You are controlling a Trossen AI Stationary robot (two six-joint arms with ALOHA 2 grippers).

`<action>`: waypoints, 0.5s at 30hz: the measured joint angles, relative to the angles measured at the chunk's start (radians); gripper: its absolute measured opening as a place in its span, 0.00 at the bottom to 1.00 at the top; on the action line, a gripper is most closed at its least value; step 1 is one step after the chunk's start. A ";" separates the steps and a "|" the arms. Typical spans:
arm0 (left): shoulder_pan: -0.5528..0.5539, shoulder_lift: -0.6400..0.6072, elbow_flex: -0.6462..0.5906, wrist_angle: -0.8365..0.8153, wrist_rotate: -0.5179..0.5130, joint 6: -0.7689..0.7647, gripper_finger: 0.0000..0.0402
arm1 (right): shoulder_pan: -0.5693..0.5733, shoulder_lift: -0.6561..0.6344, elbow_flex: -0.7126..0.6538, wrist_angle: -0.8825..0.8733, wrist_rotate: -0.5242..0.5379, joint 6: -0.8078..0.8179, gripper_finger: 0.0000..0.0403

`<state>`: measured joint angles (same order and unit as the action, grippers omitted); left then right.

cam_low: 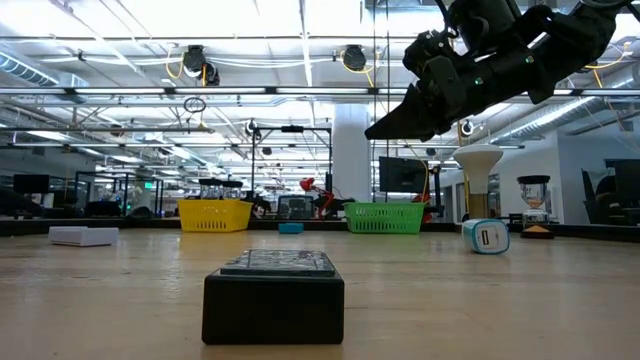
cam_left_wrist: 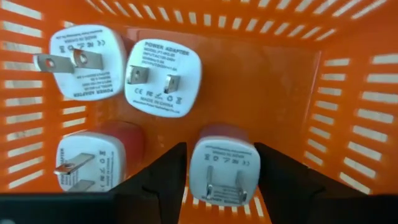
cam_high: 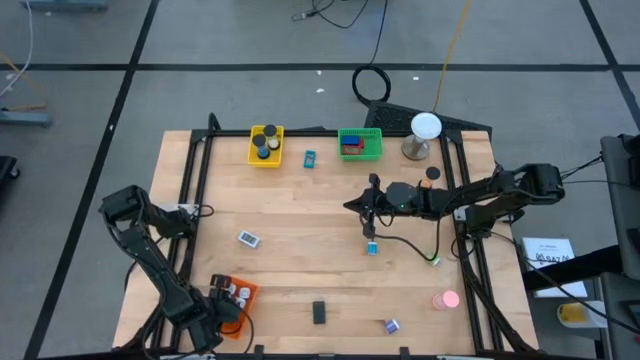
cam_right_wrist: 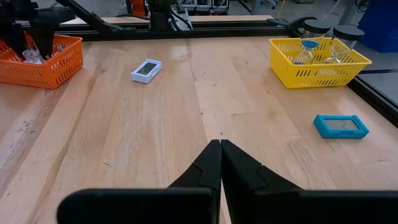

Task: Pick & Place Office items
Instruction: Put the top purple charger adapter into the orange bin

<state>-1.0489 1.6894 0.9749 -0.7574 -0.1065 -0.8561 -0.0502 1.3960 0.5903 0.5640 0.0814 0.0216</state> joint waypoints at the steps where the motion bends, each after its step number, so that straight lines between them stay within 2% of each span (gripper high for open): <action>1: 0.000 0.000 0.000 0.000 0.005 0.001 0.44 | 0.000 0.000 0.000 0.000 0.000 0.000 0.00; 6: 0.012 0.000 0.000 0.000 0.037 -0.014 0.43 | 0.000 0.000 0.000 0.000 0.000 0.000 0.00; 15: 0.034 0.000 0.007 -0.049 0.062 -0.009 0.55 | 0.000 0.000 0.000 0.000 0.000 0.000 0.00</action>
<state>-1.0149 1.6890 0.9815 -0.8060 -0.0444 -0.8650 -0.0502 1.3960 0.5900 0.5640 0.0814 0.0219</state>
